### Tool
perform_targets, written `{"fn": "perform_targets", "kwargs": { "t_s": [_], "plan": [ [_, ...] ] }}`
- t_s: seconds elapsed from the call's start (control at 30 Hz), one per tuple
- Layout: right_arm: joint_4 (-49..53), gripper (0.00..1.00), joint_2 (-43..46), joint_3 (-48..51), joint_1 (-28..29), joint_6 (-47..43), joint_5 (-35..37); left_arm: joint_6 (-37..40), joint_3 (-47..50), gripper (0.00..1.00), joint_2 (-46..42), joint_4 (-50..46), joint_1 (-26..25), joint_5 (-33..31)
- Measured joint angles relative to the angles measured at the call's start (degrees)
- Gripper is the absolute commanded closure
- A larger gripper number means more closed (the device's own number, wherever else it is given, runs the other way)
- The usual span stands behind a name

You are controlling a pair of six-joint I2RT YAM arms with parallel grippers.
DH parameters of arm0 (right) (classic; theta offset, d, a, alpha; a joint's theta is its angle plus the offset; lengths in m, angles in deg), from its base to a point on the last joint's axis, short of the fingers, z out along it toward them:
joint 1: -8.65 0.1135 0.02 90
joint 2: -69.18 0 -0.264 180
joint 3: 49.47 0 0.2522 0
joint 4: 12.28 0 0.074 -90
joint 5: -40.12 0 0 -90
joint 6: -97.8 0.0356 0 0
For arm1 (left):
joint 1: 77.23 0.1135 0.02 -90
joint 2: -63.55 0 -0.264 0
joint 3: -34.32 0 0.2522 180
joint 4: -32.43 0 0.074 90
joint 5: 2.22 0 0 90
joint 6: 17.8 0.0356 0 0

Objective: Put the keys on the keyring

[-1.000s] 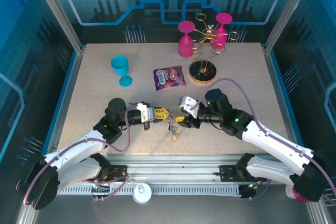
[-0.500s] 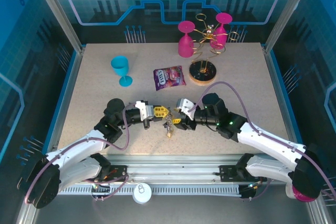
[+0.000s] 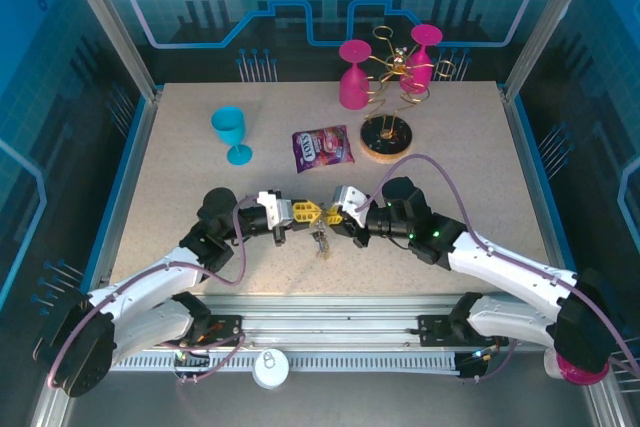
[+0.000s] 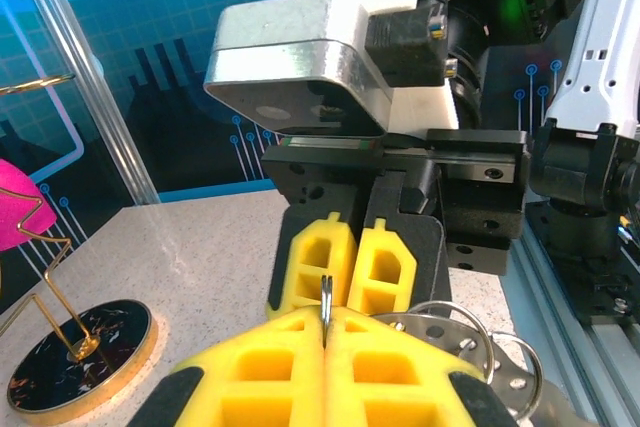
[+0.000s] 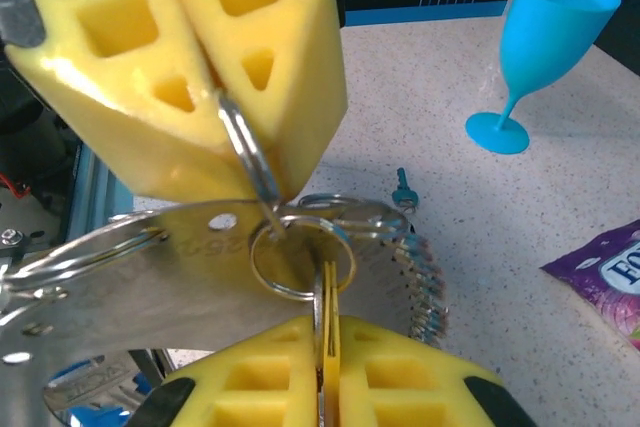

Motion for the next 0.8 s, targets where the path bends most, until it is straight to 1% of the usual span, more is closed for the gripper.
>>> {"fn": "perform_targets", "kwargs": {
  "t_s": [0.17,0.33,0.57,0.73,0.77,0.8],
  "plan": [
    [5.11,1.0,0.85,-1.86,0.0,-1.33,2.82,0.61,0.0,1.0,0.0,-1.81,0.0,-2.03],
    [11.76,1.0,0.85,-6.21,0.0,-2.69,5.92,1.95,-0.02,1.0,0.0,-3.98,0.04,-3.28],
    [20.35,1.0,-1.18,-14.36,0.98,-5.33,6.8,3.61,-1.14,1.0,0.5,-5.88,0.04,-4.37],
    [24.87,1.0,-2.49,-17.64,1.77,-7.19,8.5,4.9,-2.86,1.0,1.68,-8.72,0.04,-4.83],
    [25.77,1.0,-2.64,-18.12,1.88,-7.45,8.96,4.98,-3.28,0.95,2.05,-9.22,0.04,-4.83],
    [26.43,1.0,-2.75,-18.47,2.03,-7.65,9.53,5.07,-3.54,0.88,2.32,-9.46,0.04,-4.83]
  ]
}}
